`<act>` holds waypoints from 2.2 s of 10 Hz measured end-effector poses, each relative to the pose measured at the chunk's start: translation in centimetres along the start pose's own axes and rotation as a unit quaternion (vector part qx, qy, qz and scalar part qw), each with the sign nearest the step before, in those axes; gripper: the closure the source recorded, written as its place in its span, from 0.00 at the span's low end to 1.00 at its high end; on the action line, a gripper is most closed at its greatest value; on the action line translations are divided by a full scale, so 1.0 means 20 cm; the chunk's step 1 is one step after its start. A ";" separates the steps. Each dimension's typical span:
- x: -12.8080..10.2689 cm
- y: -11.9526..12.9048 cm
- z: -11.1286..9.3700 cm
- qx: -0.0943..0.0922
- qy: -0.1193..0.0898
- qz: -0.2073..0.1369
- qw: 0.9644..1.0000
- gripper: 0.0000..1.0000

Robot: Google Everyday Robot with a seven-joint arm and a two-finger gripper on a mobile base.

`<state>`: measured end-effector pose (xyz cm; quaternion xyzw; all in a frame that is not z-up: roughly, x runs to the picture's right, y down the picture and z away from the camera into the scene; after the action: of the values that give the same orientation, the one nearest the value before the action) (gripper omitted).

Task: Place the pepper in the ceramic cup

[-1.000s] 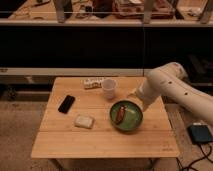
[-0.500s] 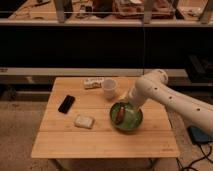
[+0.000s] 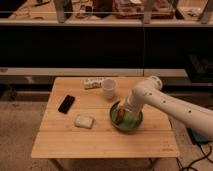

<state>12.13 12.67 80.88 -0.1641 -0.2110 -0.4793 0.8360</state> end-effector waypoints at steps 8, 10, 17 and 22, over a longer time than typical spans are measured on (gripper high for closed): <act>0.15 -0.06 0.21 -0.033 0.018 0.013 0.999 0.35; 0.19 -0.05 0.26 -0.044 0.021 0.010 0.999 0.35; 0.30 -0.05 0.33 -0.057 0.026 0.017 0.998 0.58; 0.25 -0.03 0.38 -0.064 0.014 0.014 0.998 0.58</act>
<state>12.42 12.40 90.08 -0.2134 -0.1658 -0.4821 0.8334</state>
